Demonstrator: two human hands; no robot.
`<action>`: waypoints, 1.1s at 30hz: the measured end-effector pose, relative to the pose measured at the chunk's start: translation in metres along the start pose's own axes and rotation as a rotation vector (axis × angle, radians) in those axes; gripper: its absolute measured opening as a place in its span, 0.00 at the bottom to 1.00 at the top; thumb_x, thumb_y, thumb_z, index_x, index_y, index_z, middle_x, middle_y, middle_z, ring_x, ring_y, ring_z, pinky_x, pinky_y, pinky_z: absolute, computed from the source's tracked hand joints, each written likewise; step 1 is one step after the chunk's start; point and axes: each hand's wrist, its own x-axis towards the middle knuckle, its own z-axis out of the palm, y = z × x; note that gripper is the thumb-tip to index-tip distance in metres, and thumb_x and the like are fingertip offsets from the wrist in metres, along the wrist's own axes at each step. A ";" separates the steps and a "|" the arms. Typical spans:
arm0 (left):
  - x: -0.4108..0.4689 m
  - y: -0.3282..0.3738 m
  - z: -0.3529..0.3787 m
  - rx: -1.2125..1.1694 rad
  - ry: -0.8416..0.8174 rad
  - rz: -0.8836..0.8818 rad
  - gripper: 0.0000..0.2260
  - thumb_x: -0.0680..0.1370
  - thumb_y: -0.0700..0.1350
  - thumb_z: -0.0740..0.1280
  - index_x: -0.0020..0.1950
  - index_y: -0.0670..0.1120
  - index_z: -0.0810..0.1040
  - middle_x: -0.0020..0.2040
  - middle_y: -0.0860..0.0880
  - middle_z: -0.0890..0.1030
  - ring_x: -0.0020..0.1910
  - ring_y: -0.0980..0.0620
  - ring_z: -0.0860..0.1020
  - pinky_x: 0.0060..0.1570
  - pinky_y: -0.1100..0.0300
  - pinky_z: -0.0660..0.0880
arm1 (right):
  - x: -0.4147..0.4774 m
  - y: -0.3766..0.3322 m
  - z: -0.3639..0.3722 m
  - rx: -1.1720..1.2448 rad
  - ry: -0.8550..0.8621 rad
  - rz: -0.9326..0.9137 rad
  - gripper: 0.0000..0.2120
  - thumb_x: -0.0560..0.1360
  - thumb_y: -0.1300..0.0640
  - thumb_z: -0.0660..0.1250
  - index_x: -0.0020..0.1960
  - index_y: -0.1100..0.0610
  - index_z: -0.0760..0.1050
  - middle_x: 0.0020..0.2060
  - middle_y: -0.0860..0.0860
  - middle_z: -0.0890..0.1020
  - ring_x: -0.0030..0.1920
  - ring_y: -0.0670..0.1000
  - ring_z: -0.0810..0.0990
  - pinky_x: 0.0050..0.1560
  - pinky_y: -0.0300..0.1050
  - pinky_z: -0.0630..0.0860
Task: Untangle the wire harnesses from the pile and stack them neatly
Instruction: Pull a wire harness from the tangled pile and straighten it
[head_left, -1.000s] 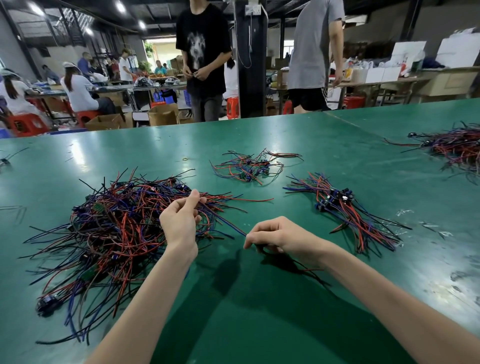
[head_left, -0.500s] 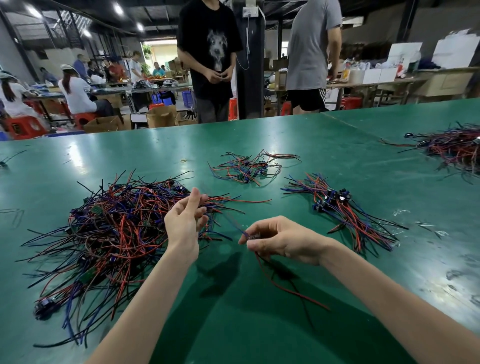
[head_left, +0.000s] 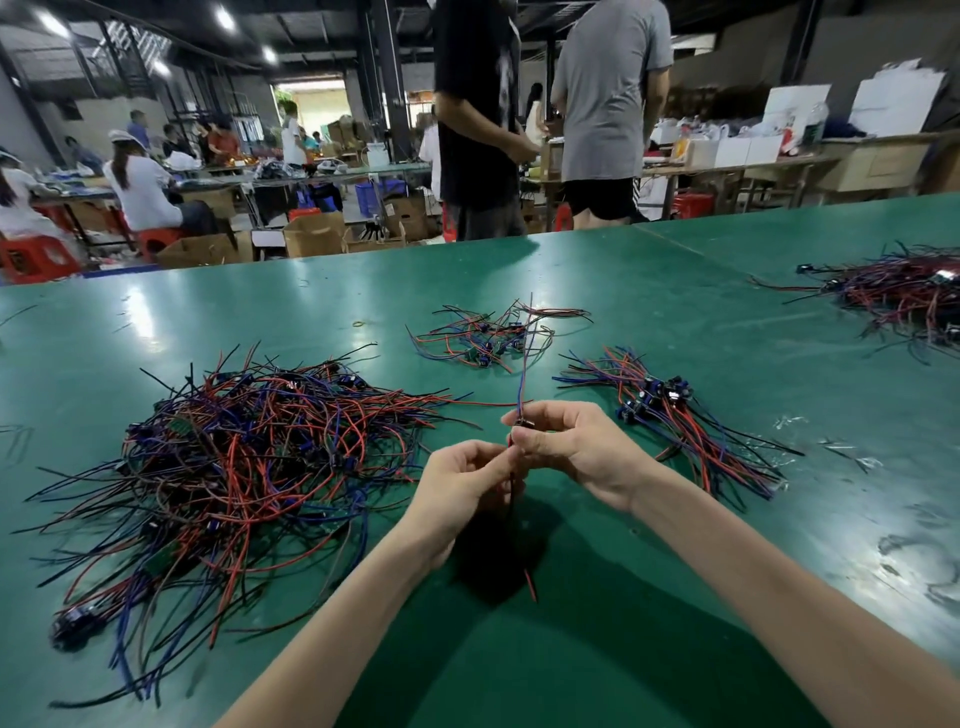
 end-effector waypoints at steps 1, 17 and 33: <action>-0.001 0.000 0.001 0.006 0.004 0.001 0.04 0.75 0.38 0.68 0.43 0.38 0.78 0.32 0.46 0.81 0.28 0.55 0.78 0.30 0.65 0.75 | 0.000 0.001 -0.001 -0.050 0.011 -0.011 0.05 0.73 0.70 0.66 0.48 0.63 0.77 0.35 0.54 0.78 0.30 0.43 0.77 0.33 0.34 0.75; -0.006 0.002 0.007 -0.047 -0.002 -0.035 0.10 0.78 0.32 0.61 0.44 0.38 0.81 0.34 0.44 0.79 0.27 0.56 0.75 0.28 0.64 0.76 | -0.001 0.002 0.000 -0.317 0.023 0.000 0.12 0.73 0.69 0.68 0.56 0.62 0.77 0.34 0.50 0.78 0.32 0.42 0.72 0.34 0.33 0.67; -0.015 0.005 0.014 0.009 -0.265 -0.160 0.09 0.80 0.33 0.58 0.50 0.37 0.77 0.26 0.48 0.75 0.22 0.54 0.74 0.28 0.59 0.78 | 0.013 0.004 -0.015 -0.153 0.417 -0.053 0.12 0.73 0.72 0.64 0.52 0.60 0.77 0.32 0.52 0.76 0.31 0.49 0.77 0.33 0.36 0.74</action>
